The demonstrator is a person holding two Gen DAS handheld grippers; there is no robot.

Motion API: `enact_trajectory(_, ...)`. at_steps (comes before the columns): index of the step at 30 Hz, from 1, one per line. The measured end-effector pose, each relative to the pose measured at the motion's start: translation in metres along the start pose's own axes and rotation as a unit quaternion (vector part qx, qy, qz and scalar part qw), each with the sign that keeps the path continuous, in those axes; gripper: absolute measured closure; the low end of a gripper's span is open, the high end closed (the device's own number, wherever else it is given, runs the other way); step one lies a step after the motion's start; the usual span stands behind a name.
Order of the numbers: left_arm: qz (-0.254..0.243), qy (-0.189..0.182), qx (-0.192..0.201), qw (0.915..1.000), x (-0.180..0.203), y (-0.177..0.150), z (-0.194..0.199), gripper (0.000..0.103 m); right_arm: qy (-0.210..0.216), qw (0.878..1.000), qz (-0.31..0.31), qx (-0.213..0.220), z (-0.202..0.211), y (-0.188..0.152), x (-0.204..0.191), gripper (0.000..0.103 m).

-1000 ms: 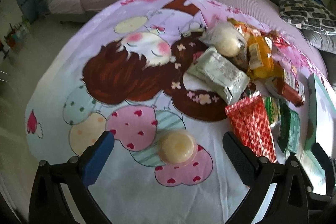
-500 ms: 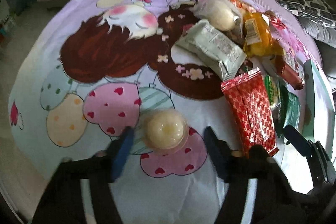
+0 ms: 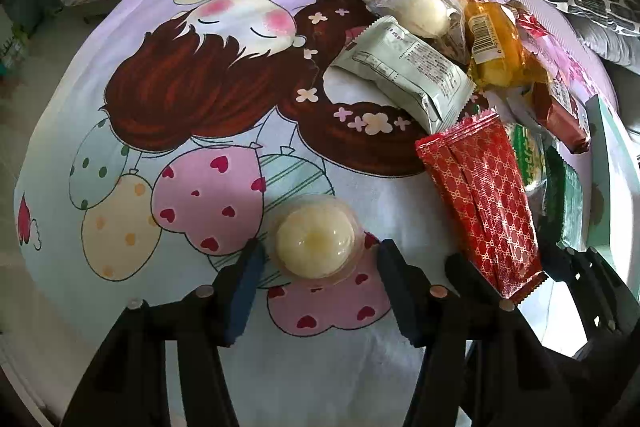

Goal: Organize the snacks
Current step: 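Grasp the round jelly cup with the left tool while the right tool grasps the red foil bar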

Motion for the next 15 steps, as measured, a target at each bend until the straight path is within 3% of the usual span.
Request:
enact_trajectory(4, 0.002, 0.006, 0.005, 1.0, -0.003, 0.002, -0.001, 0.051, -0.009, 1.0, 0.011, 0.0, -0.004, 0.002, -0.003, 0.04)
enact_trajectory(7, 0.008, 0.004, 0.007, 0.9999, -0.007, 0.003, 0.002, 0.054, -0.013, 1.0, 0.01, 0.004, -0.002, 0.003, -0.002, 0.048)
enact_trajectory(10, 0.013, 0.003, 0.009, 0.9999, -0.008, 0.007, 0.0, 0.055, -0.01, 1.0, 0.0, 0.007, 0.0, 0.004, 0.0, 0.054)
enact_trajectory(15, 0.03, -0.005, 0.009, 0.9995, -0.015, 0.013, 0.006, 0.055, -0.002, 1.0, -0.012, 0.011, 0.005, 0.005, 0.002, 0.056)
Point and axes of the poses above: each gripper's, at about its wrist camera, not at the fingertips, and z roughly against the way its jaws point, x to its right, y to its top, the point moved 6 cm from there along -z, roughly the way its jaws point, and after that the axes turned 6 degrees about x, right-handed, at the moved point
